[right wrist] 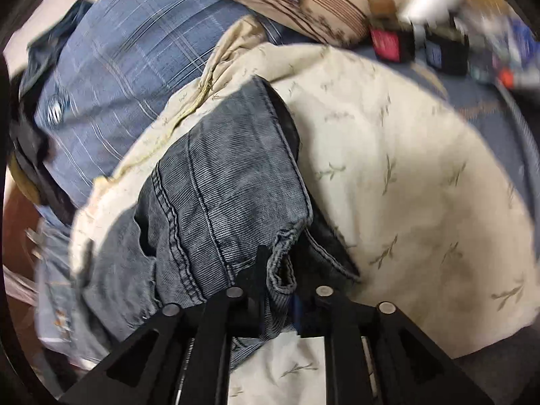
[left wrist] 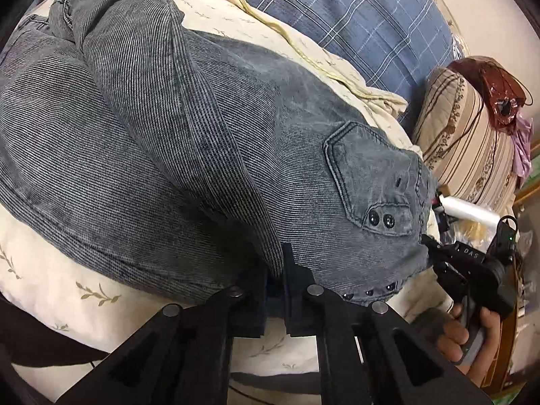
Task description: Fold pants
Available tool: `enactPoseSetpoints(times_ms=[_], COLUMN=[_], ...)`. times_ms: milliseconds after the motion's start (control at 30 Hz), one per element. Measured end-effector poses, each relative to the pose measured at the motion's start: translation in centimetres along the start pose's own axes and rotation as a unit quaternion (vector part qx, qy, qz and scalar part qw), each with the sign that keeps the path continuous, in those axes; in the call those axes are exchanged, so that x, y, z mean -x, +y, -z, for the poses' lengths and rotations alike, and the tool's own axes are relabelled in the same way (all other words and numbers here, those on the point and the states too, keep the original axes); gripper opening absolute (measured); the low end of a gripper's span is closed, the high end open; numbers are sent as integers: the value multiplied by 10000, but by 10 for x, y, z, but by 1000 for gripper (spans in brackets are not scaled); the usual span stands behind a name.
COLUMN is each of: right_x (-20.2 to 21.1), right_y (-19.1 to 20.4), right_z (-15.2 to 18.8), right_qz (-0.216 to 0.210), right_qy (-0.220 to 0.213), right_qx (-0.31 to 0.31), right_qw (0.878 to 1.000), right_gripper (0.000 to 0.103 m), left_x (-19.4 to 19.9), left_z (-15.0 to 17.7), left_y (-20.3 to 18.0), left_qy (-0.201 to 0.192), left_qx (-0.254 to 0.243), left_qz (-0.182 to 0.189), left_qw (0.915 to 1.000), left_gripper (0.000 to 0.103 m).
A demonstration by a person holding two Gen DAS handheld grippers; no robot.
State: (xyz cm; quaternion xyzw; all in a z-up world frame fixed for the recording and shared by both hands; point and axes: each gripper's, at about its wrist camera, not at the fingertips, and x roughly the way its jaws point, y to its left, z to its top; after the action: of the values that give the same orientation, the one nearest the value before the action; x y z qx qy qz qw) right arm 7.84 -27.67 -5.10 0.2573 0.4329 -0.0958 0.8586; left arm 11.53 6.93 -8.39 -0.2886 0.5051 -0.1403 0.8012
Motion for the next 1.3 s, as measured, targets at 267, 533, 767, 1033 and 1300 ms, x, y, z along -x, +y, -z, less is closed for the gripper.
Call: enactPoseSetpoints(times_ms=[267, 533, 767, 1033, 1300], right_x=[87, 5, -89, -145, -86], right_y=[58, 195, 295, 341, 349], right_z=[12, 33, 53, 67, 132], right_qz=[-666, -3215, -3061, -2980, -3600], right_qy=[-1538, 773, 1833, 2414, 1895], right_qx=[796, 1903, 2316, 2277, 3259], right_qw=[9826, 9244, 9050, 8950, 8534], right_gripper=[71, 71, 67, 4, 10], left_x=[91, 140, 130, 129, 135], left_z=[-27, -131, -157, -166, -167], left_y=[15, 90, 163, 154, 152], left_qy=[-395, -1023, -1105, -1094, -1157], left_qx=[-269, 461, 1624, 1392, 970], left_qz=[348, -558, -337, 15, 566], left_qw=[9982, 9921, 9799, 9842, 9869], left_gripper=[42, 52, 51, 51, 52])
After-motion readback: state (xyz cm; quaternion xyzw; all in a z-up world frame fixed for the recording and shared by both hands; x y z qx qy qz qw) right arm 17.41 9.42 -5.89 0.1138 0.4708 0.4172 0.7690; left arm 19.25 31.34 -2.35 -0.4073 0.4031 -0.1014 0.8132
